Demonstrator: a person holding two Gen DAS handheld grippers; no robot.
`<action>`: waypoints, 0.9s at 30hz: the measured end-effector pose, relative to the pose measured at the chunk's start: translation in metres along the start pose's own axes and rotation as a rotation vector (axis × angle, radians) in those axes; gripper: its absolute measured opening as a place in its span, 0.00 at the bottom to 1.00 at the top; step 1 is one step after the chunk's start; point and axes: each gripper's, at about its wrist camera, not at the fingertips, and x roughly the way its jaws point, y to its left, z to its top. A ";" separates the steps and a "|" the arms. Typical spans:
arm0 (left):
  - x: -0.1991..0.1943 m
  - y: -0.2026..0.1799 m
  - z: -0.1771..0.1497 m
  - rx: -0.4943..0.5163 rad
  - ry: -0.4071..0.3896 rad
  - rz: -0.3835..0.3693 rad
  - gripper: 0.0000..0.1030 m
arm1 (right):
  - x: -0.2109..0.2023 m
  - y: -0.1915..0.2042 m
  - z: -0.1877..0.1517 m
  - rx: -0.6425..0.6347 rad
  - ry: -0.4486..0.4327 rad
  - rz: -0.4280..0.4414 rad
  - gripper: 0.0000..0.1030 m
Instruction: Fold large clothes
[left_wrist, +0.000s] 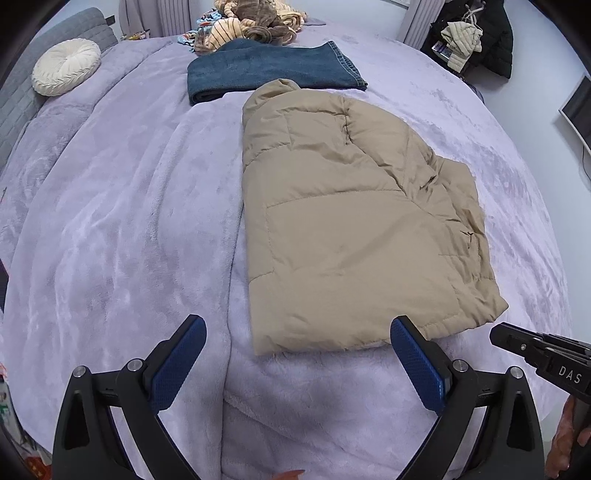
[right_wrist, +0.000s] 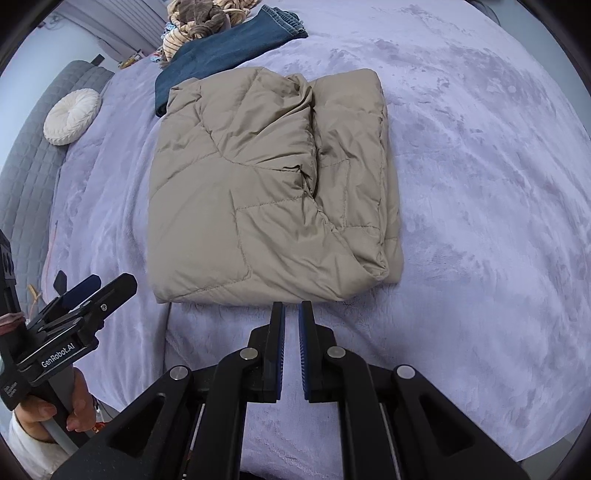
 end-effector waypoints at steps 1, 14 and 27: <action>-0.002 -0.001 -0.002 -0.004 -0.003 0.007 0.99 | -0.002 -0.001 -0.001 -0.002 -0.003 0.003 0.08; -0.055 -0.022 -0.049 -0.046 -0.058 0.087 0.99 | -0.049 -0.006 -0.038 -0.052 -0.069 0.025 0.11; -0.127 -0.037 -0.084 -0.106 -0.147 0.122 0.99 | -0.109 0.006 -0.062 -0.137 -0.176 0.006 0.67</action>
